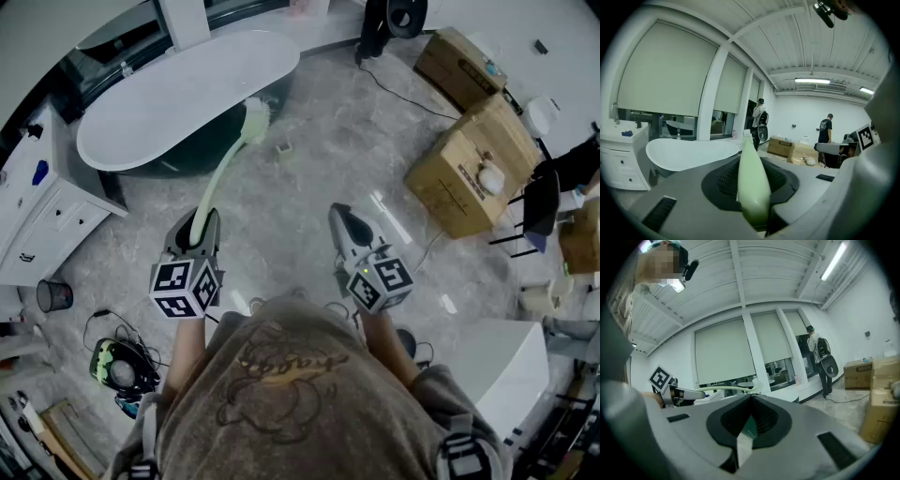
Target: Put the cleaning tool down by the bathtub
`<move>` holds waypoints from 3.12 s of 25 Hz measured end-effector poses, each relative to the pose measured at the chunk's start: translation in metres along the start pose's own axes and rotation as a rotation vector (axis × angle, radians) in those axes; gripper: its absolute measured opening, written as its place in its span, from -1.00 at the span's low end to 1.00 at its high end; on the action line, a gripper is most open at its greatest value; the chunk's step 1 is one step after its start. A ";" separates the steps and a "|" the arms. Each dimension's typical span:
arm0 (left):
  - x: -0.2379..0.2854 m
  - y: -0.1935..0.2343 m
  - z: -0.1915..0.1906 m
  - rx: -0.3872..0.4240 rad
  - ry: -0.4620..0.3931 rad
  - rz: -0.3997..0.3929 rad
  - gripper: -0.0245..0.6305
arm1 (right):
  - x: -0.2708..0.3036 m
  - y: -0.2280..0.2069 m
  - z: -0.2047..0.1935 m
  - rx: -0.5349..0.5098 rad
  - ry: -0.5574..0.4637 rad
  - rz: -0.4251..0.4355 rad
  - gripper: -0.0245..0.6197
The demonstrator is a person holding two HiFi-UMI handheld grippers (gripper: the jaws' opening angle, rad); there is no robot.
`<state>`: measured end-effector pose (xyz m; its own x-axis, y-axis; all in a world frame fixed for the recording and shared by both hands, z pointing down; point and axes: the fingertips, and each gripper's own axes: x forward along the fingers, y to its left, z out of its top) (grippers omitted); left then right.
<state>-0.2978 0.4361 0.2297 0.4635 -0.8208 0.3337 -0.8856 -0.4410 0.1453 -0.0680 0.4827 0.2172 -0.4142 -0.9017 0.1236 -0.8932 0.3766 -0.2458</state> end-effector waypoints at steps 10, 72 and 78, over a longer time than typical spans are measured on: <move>0.003 0.016 -0.005 0.012 0.018 -0.021 -0.60 | 0.012 0.024 -0.004 0.001 -0.003 0.026 -0.93; 0.377 0.026 0.096 -0.015 0.083 0.055 -0.60 | 0.273 -0.280 0.068 0.105 0.039 0.100 -0.93; 0.415 0.037 0.110 -0.007 0.083 0.041 -0.60 | 0.298 -0.310 0.072 0.124 0.042 0.064 -0.93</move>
<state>-0.1349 0.0391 0.2711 0.4235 -0.8048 0.4157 -0.9040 -0.4052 0.1366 0.0978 0.0818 0.2612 -0.4788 -0.8661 0.1435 -0.8374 0.4014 -0.3710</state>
